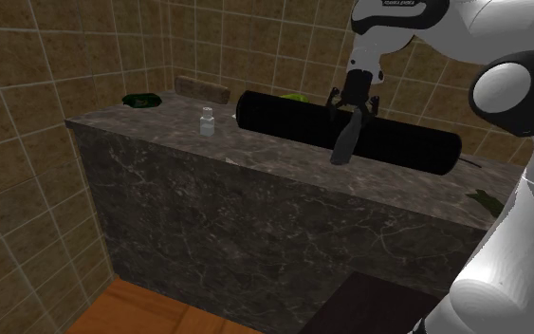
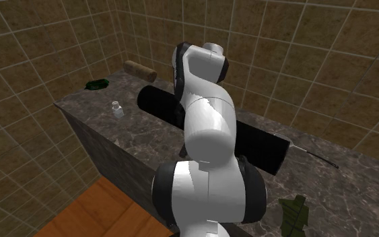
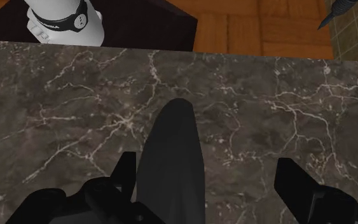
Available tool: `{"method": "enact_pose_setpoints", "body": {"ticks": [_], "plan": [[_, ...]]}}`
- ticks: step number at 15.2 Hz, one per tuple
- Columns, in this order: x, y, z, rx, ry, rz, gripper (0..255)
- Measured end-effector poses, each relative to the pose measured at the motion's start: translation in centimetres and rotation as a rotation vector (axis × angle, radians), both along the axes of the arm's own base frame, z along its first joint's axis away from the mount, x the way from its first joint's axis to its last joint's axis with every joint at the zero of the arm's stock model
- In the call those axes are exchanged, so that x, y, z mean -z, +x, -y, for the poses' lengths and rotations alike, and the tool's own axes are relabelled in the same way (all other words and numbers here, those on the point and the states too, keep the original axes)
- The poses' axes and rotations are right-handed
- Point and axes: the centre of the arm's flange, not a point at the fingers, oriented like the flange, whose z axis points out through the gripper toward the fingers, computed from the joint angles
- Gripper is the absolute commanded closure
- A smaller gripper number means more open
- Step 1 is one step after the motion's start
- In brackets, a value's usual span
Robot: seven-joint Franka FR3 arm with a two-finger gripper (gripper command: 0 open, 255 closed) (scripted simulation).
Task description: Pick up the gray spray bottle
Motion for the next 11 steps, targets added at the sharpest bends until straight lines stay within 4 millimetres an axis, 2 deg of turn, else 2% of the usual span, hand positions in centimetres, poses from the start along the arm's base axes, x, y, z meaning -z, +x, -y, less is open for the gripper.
{"method": "enact_pose_setpoints", "body": {"ticks": [1,2,11], "plan": [[0.2,-0.2,0.1,0.001,-0.003,0.006,0],[0.3,-0.2,0.1,0.002,-0.004,0.008,255],[1.3,0.6,0.1,-0.001,0.005,-0.010,255]]}}
